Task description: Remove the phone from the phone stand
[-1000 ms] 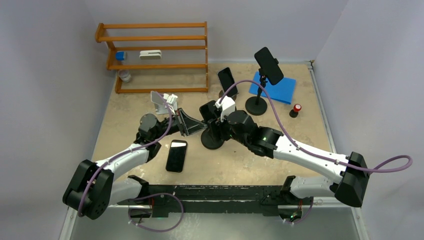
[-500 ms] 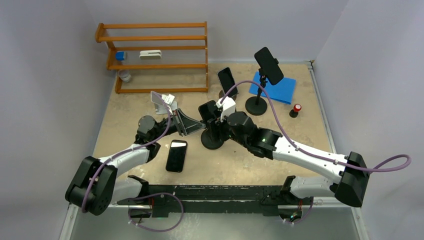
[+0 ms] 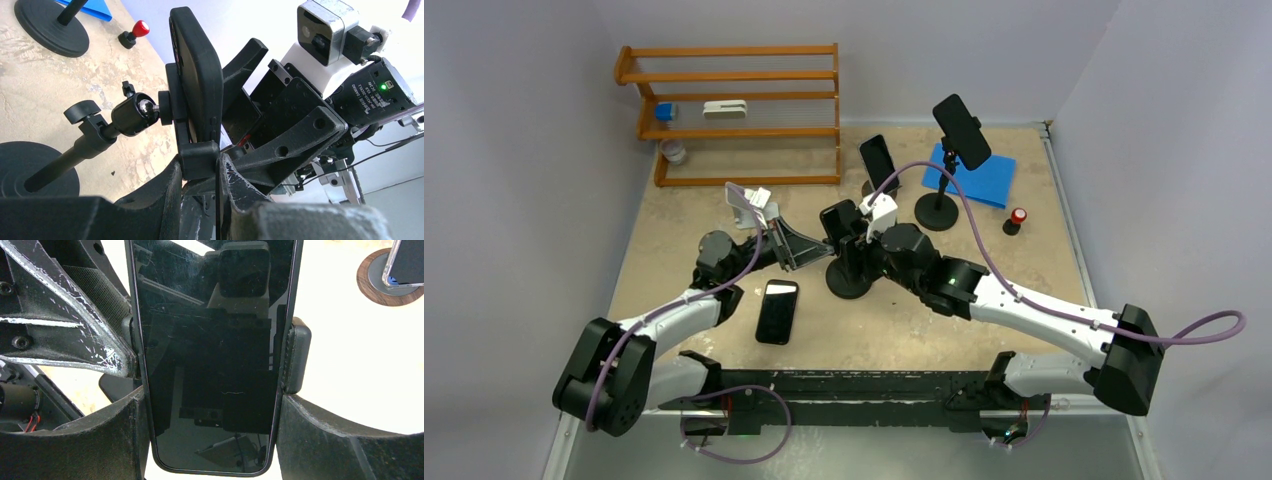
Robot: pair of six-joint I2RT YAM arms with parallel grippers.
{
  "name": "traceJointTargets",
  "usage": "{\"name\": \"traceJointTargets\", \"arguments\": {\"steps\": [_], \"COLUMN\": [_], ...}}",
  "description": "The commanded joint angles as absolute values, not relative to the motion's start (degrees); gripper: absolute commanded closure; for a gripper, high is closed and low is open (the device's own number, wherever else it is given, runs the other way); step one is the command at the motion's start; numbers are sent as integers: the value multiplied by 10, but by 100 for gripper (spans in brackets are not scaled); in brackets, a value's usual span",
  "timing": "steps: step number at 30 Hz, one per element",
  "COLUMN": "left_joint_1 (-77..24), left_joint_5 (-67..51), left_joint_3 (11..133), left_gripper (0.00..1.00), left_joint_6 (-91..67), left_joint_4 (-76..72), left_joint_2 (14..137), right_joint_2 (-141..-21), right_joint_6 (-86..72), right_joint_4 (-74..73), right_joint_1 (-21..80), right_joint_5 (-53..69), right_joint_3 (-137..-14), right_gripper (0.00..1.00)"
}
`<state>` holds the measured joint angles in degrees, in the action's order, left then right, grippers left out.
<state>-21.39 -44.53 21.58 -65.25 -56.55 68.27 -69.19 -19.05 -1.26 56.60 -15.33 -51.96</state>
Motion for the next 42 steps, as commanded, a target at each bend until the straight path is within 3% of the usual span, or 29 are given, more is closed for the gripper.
{"name": "traceJointTargets", "arguments": {"steps": [1, 24, 35, 42], "left_joint_1": [-184, -183, -184, -185], "left_joint_5": [-421, -414, -437, -446], "left_joint_3": [202, 205, 243, 273], "left_gripper": [100, 100, 100, 75], "left_joint_6": [-624, -601, -604, -591], "left_joint_4": [-504, -483, -467, -409], "left_joint_2": [667, 671, 694, 667], "right_joint_2": [-660, -629, -574, -563], "right_joint_6": [-218, -235, -223, -211], "right_joint_4": [-34, -5, 61, 61], "right_joint_1": [531, 520, 520, 520], "right_joint_5": [-206, -147, -13, 23], "right_joint_3": [-508, -489, -497, -528], "right_gripper": [100, 100, 100, 100]}}
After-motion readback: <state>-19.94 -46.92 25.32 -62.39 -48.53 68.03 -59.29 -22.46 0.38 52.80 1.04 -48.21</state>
